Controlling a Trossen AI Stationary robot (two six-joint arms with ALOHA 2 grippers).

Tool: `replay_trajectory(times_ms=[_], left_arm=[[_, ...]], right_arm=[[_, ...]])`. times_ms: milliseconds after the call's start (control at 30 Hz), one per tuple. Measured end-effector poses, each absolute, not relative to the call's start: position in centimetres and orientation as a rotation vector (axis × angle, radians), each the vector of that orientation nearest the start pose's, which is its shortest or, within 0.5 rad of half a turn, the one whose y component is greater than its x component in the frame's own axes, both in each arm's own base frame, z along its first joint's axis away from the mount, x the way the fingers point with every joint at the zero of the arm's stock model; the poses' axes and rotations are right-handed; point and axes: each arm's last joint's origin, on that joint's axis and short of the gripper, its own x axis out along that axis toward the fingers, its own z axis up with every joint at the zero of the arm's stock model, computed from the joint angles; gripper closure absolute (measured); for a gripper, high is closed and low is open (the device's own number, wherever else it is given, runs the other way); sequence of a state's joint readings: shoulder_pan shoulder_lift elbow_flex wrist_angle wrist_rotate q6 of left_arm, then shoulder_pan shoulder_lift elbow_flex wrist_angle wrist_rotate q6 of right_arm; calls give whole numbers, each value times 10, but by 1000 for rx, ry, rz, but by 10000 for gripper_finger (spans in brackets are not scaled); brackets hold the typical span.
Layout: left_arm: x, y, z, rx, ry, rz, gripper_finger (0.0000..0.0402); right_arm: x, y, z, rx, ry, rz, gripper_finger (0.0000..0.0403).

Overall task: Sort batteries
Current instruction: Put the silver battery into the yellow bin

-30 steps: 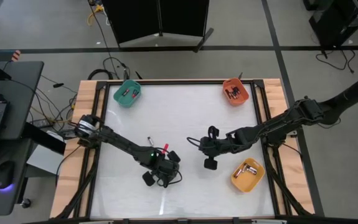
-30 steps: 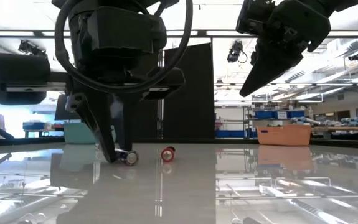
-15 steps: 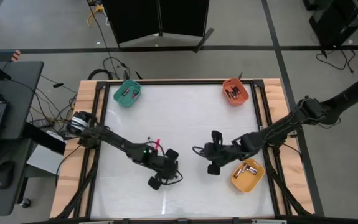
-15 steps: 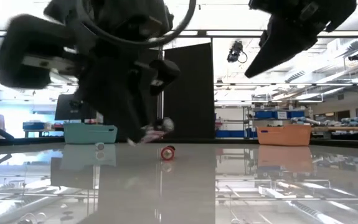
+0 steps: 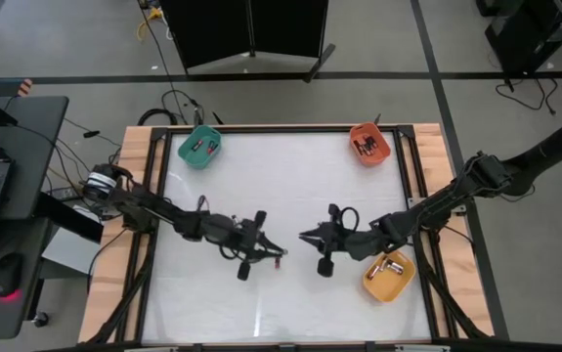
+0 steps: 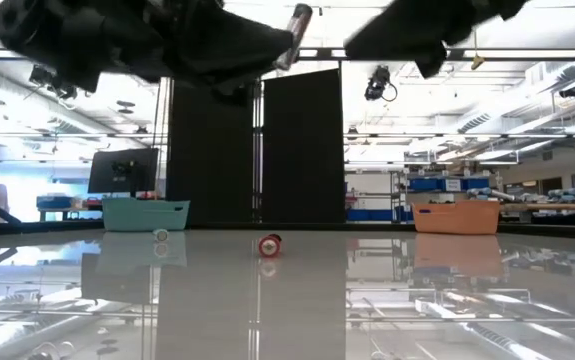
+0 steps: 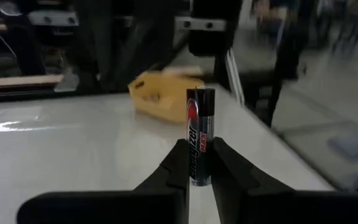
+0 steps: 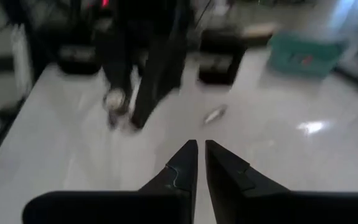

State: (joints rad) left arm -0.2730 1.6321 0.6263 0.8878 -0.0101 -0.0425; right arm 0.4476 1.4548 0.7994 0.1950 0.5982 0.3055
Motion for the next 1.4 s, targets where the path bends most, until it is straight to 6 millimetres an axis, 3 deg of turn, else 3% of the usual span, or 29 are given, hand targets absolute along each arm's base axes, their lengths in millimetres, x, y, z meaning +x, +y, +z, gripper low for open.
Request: replay_trajectory(times_ms=[267,467,633,1133,1400], left_arm=[[283,-64,184,-185,-111,-171,357],[289,-58,191,-190,-142,-147,357],[297,-54,201,-192,-177,-124,357],[315,-56,218,-133,-164,-114,357],[316,-56,219,-130,-163,-113,357]], right_arm=[[289,113,248,68,136,-213,302],[295,107,256,115,68,-110,247],[298,100,258,130,54,-102,225],[300,95,259,136,41,-100,232],[301,92,259,134,40,-97,284]])
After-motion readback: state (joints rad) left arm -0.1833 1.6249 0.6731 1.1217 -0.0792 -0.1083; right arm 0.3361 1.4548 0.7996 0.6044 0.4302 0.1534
